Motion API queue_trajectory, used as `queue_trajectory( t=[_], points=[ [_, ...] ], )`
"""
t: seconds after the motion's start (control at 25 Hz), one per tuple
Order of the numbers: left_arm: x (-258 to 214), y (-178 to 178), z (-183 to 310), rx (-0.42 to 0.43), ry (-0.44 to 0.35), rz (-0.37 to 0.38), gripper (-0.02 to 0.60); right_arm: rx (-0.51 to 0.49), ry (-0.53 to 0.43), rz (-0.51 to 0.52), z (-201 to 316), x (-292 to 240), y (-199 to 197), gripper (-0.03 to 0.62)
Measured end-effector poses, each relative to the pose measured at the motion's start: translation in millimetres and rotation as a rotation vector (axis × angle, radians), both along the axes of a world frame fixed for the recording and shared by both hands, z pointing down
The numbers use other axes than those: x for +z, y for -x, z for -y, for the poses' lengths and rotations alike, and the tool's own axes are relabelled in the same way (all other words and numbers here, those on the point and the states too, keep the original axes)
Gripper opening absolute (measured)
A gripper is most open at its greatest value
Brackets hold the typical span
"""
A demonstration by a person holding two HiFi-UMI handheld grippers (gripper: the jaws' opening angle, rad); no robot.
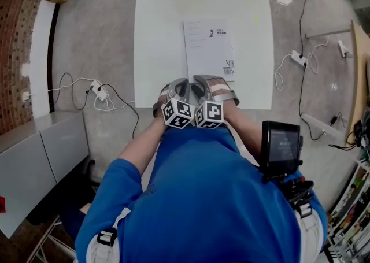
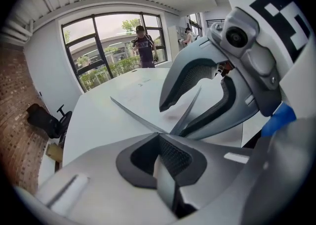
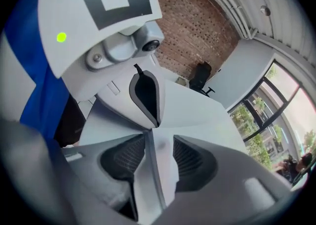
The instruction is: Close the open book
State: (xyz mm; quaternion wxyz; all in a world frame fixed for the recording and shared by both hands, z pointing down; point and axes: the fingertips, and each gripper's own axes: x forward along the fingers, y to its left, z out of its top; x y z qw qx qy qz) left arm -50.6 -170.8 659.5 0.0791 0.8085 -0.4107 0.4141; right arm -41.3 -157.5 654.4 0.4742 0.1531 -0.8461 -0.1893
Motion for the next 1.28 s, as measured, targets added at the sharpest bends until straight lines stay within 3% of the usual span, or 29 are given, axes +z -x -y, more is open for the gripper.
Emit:
queue_trajectory(
  t=[0.12, 0.32, 0.6, 1.28],
  points=[
    [-1, -1, 1, 0.010, -0.002, -0.009, 0.005, 0.006, -0.003, -0.020, 5, 4, 2, 0.170],
    [-1, 4, 5, 0.010, -0.006, -0.009, 0.005, 0.037, 0.076, 0.027, 8, -10, 1, 0.162],
    [0, 3, 3, 0.036, -0.011, 0.003, 0.005, 0.044, 0.105, 0.065, 0, -21, 0, 0.031],
    [-3, -8, 2, 0.057, -0.036, 0.000, 0.005, 0.012, 0.000, -0.086, -4, 6, -5, 0.054]
  ],
)
